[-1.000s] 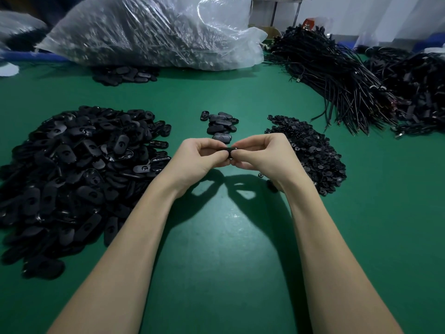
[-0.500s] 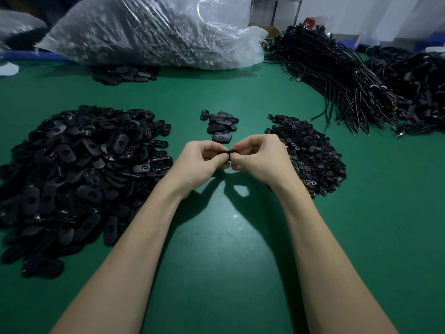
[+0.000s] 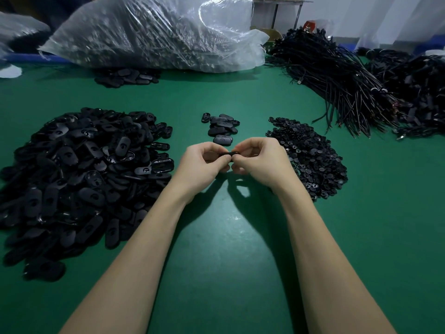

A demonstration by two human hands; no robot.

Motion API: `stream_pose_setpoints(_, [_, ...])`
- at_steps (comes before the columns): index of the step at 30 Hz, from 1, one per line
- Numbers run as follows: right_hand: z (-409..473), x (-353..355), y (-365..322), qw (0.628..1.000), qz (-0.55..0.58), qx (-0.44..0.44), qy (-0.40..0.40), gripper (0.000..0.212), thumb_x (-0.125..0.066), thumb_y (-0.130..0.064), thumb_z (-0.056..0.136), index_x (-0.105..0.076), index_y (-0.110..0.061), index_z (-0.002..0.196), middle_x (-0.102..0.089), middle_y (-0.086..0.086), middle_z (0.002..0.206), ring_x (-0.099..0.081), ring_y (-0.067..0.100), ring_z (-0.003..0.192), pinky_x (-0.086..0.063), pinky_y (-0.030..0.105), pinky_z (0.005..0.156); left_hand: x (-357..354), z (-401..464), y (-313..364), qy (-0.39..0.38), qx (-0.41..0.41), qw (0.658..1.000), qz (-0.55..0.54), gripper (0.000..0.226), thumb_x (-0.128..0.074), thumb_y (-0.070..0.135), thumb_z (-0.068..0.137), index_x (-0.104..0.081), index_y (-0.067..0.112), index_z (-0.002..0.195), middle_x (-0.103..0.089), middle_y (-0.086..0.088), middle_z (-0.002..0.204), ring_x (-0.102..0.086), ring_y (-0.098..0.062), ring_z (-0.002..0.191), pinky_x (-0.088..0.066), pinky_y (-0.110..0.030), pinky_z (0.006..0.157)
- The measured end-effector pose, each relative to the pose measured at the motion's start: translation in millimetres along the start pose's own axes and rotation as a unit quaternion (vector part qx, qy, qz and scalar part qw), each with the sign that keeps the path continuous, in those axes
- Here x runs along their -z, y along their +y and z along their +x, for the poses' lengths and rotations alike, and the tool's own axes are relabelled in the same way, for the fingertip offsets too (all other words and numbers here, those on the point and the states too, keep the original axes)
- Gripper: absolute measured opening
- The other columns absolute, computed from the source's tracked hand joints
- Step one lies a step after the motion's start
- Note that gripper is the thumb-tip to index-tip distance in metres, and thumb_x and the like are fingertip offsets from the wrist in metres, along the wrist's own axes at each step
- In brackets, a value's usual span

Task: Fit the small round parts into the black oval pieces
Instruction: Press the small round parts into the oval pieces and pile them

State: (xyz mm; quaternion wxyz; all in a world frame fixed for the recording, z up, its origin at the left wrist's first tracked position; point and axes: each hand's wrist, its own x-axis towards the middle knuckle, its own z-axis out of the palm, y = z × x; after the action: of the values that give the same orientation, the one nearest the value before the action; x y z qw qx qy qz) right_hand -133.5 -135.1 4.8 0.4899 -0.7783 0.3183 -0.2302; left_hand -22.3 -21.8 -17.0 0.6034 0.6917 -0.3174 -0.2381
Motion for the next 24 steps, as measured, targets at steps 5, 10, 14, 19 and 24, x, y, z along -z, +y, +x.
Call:
stream_pose_setpoints(5, [8.9, 0.5, -4.9, 0.998, 0.018, 0.005, 0.053, 0.018, -0.077, -0.013, 0.086, -0.074, -0.029, 0.079, -0.073, -0.008, 0.070, -0.075, 0.016, 0.067, -0.061, 0.028, 0.059, -0.1, 3.9, 2.3, 0.072, -0.001, 0.997, -0.033, 0.012, -0.068, 0.011, 0.093, -0.065, 0.015, 0.104, -0.074, 0.001, 0.090, -0.075, -0.017, 0.077, -0.061, -0.028, 0.071])
stream_pose_setpoints(10, [50.9, -11.0, -14.5, 0.996, -0.031, -0.006, 0.089, 0.008, -0.078, -0.026, 0.084, -0.072, -0.031, 0.083, -0.077, -0.006, 0.087, -0.074, 0.014, 0.084, -0.062, 0.038, 0.083, 2.2, 5.4, -0.1, 0.069, 0.023, 0.997, -0.005, 0.004, -0.068, 0.017, 0.095, -0.064, 0.017, 0.095, -0.069, 0.000, 0.092, -0.072, -0.008, 0.071, -0.054, -0.020, 0.062])
stream_pose_setpoints(14, [78.6, -22.0, -20.9, 0.991, -0.118, -0.018, 0.055, 0.006, -0.076, -0.027, 0.084, -0.072, -0.031, 0.085, -0.076, -0.003, 0.101, -0.071, 0.016, 0.099, -0.058, 0.036, 0.092, 1.5, 3.9, 0.2, 0.058, 0.011, 0.998, 0.030, 0.004, -0.067, 0.020, 0.094, -0.065, 0.020, 0.091, -0.071, 0.000, 0.089, -0.071, -0.007, 0.070, -0.051, -0.023, 0.065])
stream_pose_setpoints(19, [85.4, -22.8, -23.5, 0.981, -0.188, -0.005, 0.047, 0.004, -0.075, -0.033, 0.084, -0.071, -0.032, 0.083, -0.076, -0.002, 0.104, -0.070, 0.020, 0.102, -0.059, 0.037, 0.090, 1.3, 4.1, 0.1, 0.045, 0.017, 0.998, 0.029, 0.004, -0.067, 0.019, 0.094, -0.066, 0.020, 0.090, -0.071, 0.000, 0.084, -0.068, -0.008, 0.070, -0.052, -0.025, 0.067])
stream_pose_setpoints(24, [83.1, -27.0, -48.2, 0.970, -0.225, 0.051, -0.077, 0.008, -0.070, -0.027, 0.087, -0.074, -0.032, 0.082, -0.077, -0.001, 0.096, -0.072, 0.019, 0.093, -0.061, 0.032, 0.080, 0.0, 3.3, 1.0, 0.036, 0.032, 0.998, 0.040, 0.002, -0.066, 0.020, 0.091, -0.068, 0.021, 0.091, -0.070, 0.002, 0.078, -0.063, -0.013, 0.072, -0.055, -0.033, 0.078])
